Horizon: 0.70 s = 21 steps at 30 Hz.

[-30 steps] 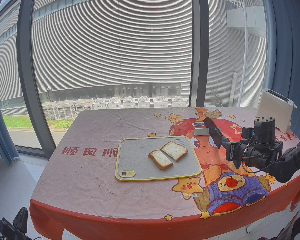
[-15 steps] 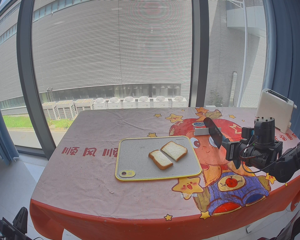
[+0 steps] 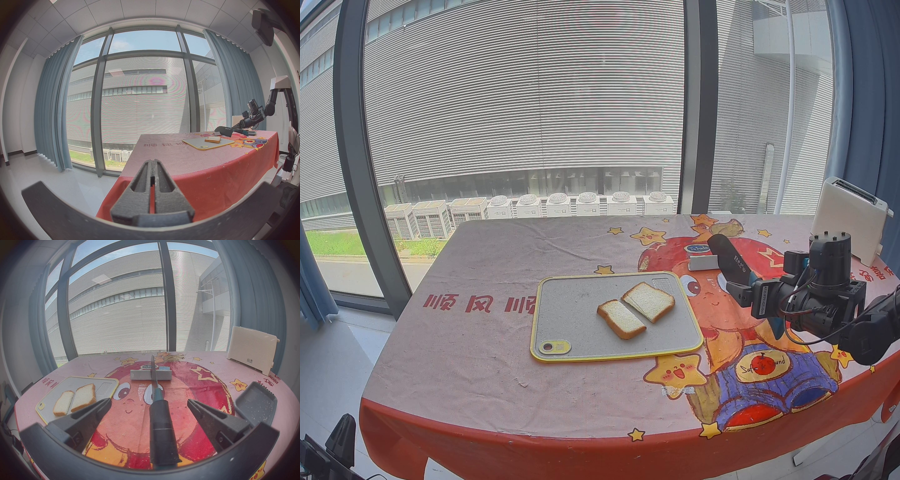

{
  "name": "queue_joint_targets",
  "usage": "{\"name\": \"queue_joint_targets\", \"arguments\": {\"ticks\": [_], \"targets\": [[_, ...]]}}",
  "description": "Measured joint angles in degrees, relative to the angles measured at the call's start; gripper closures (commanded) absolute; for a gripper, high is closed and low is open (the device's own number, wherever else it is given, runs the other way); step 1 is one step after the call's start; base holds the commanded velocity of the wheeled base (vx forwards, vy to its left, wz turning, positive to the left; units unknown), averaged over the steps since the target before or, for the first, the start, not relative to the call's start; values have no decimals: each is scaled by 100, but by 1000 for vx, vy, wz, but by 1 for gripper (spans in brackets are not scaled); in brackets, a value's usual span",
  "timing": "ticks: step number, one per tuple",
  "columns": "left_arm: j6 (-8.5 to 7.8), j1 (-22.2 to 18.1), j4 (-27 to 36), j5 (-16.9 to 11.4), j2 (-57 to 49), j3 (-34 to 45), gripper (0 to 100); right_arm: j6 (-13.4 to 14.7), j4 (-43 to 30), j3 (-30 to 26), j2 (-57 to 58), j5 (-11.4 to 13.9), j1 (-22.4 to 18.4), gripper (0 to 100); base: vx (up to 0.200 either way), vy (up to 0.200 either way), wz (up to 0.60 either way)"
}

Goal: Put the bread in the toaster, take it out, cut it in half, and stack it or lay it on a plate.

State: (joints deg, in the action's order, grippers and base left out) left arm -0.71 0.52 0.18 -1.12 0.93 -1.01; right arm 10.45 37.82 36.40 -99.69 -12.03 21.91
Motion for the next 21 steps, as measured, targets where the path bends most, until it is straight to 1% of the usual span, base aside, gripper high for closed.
{"name": "queue_joint_targets", "arguments": {"ticks": [8,21], "targets": [[2,0,0,0,0,0,100,-9,-7,0,116,-11,44,0,0,0,0],[0,0,-2,-2,0,0,100,-66,-87,-55,813,-6,438,0,0,0,0]]}}
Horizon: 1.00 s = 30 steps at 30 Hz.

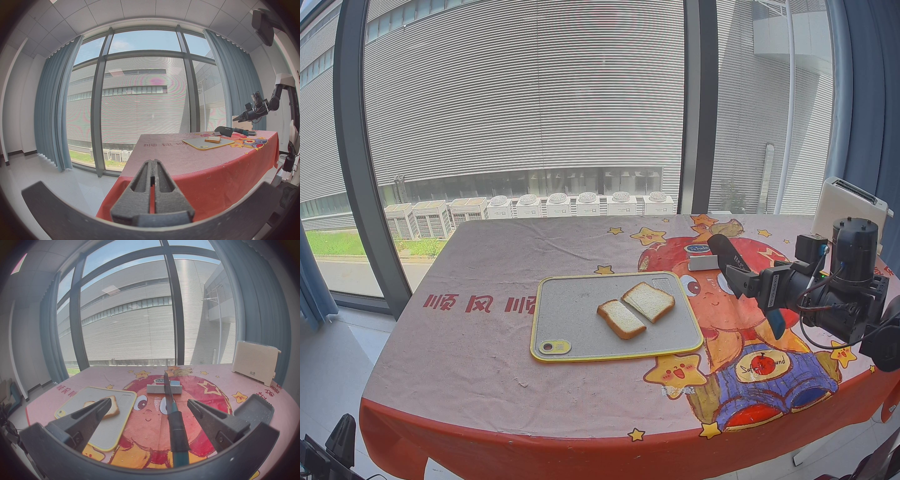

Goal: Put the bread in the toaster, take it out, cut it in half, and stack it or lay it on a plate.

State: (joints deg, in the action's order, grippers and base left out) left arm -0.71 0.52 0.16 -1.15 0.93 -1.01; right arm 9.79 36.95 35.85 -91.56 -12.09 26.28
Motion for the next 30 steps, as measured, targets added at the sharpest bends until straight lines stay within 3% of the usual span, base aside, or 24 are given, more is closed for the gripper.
{"name": "queue_joint_targets", "arguments": {"ticks": [15,23,30], "targets": [[2,0,2,0,0,0,100,22,-17,-165,416,68,624,0,0,0,0],[0,0,2,2,0,0,100,74,-11,-210,455,132,1221,0,0,0,0],[0,0,-2,0,0,0,100,299,-13,-166,358,156,1514,0,0,0,0]]}}
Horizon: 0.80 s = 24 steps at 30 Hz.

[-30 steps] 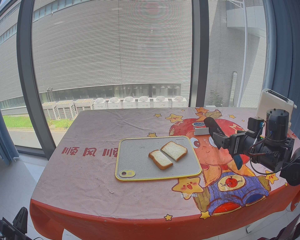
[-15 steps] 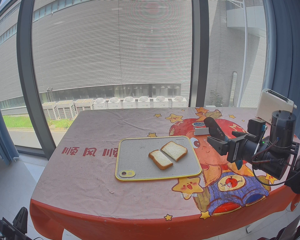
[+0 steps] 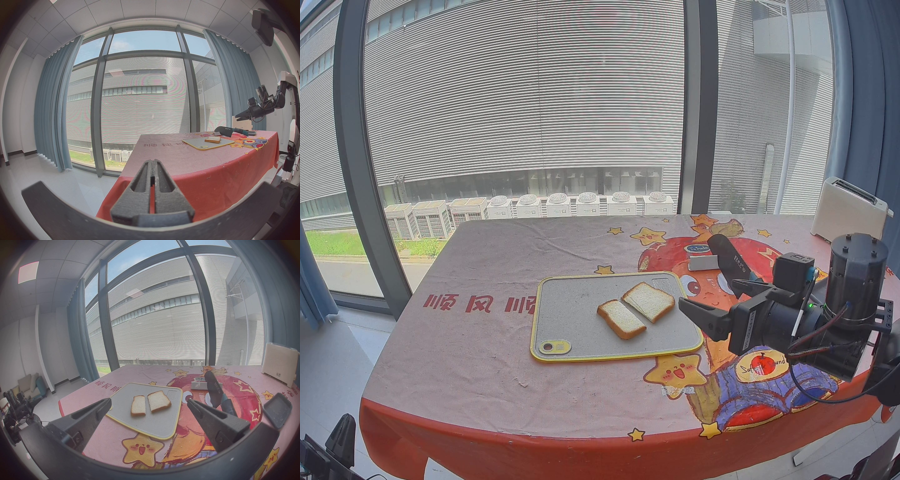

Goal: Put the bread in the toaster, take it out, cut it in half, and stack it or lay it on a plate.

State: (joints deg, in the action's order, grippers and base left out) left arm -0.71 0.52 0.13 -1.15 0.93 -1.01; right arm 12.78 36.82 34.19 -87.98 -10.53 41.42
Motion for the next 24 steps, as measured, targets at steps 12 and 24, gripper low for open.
{"name": "queue_joint_targets", "arguments": {"ticks": [12,24], "targets": [[2,0,-27,9,0,0,100,66,11,12,-149,150,105,0,0,0,0],[2,-4,-6,11,0,0,100,52,-26,32,-334,96,256,0,0,0,0]]}}
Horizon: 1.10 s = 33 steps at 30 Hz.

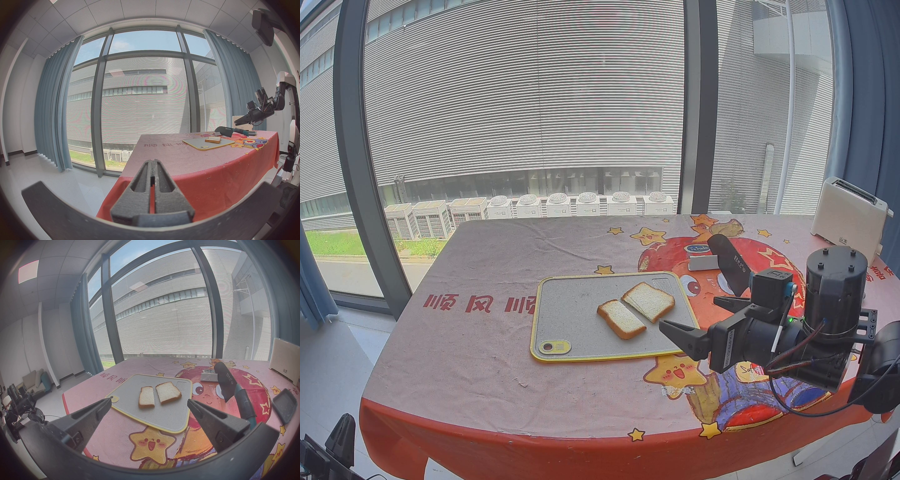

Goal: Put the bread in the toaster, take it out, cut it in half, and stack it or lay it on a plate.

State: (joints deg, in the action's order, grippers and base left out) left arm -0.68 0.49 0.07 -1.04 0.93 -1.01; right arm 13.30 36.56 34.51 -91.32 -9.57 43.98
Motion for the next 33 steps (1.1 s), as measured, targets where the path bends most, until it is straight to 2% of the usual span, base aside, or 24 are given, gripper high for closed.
{"name": "queue_joint_targets", "arguments": {"ticks": [4,17,27,33], "targets": [[-2,-2,0,-2,0,0,100,-39,-176,96,-63,-61,41,0,0,0,0],[9,-5,11,15,0,0,100,-127,-1708,914,-72,-79,77,0,0,0,0],[13,-5,11,15,0,0,100,-138,-2192,1546,-265,-6,-297,0,0,0,0],[13,-5,11,15,0,0,100,-244,-2324,1954,-488,27,-532,0,0,0,0]]}}
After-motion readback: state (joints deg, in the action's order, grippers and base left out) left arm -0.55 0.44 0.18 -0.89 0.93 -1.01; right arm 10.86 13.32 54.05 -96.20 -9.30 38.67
